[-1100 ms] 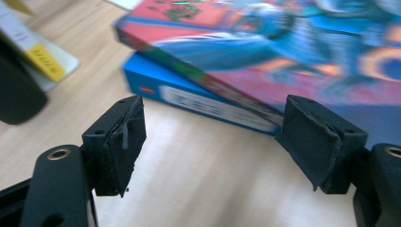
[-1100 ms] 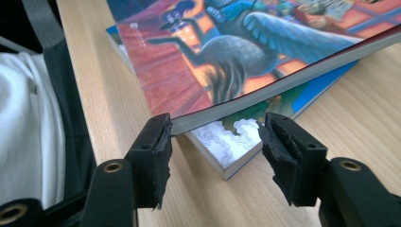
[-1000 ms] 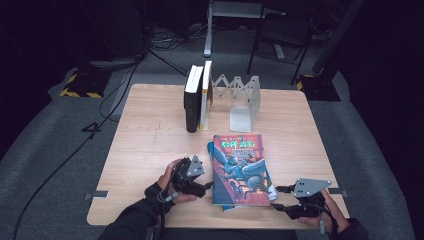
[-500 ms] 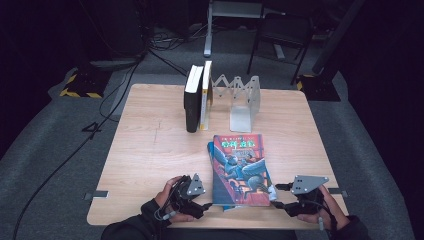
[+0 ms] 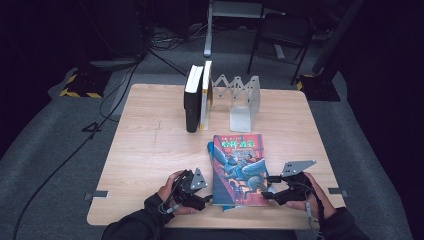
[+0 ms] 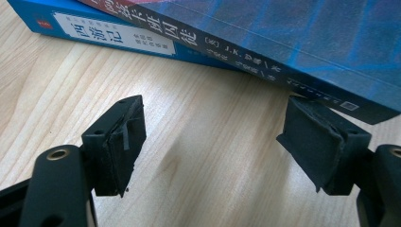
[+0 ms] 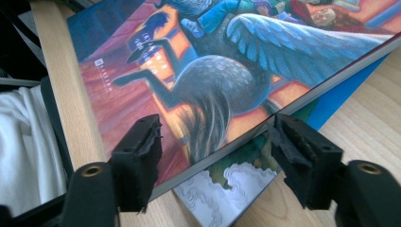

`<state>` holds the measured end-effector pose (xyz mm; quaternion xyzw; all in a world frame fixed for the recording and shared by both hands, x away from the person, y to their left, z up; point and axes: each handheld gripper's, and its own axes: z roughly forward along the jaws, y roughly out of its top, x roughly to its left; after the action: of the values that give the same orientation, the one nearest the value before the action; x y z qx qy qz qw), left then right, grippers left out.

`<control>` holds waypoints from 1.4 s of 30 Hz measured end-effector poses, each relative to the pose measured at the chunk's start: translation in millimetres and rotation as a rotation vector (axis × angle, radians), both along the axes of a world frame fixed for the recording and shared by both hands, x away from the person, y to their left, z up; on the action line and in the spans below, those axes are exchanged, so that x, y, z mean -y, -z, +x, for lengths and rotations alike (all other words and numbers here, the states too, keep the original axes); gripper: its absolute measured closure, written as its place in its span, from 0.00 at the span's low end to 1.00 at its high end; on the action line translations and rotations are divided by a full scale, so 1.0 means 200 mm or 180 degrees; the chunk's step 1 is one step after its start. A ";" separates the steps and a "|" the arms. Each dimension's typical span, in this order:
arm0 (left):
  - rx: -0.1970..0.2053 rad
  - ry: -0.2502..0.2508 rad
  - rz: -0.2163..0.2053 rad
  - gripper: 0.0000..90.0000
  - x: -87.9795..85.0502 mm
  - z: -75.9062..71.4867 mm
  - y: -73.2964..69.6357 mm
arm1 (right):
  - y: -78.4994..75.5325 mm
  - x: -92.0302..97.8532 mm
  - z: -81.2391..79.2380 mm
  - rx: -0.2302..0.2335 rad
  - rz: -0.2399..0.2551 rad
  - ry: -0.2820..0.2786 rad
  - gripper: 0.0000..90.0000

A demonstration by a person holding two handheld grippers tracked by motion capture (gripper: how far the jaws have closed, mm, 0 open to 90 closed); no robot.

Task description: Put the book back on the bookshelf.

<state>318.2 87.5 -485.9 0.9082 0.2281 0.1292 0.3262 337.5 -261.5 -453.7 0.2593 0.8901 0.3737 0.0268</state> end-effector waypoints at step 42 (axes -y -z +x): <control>-0.0089 -0.0138 -0.0095 0.35 0.03 0.23 0.03 | 0.01 -0.19 0.29 -0.0185 0.0441 -0.0052 0.70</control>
<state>363.3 80.6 -491.6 0.8999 0.2541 0.1200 0.3336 395.8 -224.4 -456.1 0.2640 0.8646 0.4270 -0.0201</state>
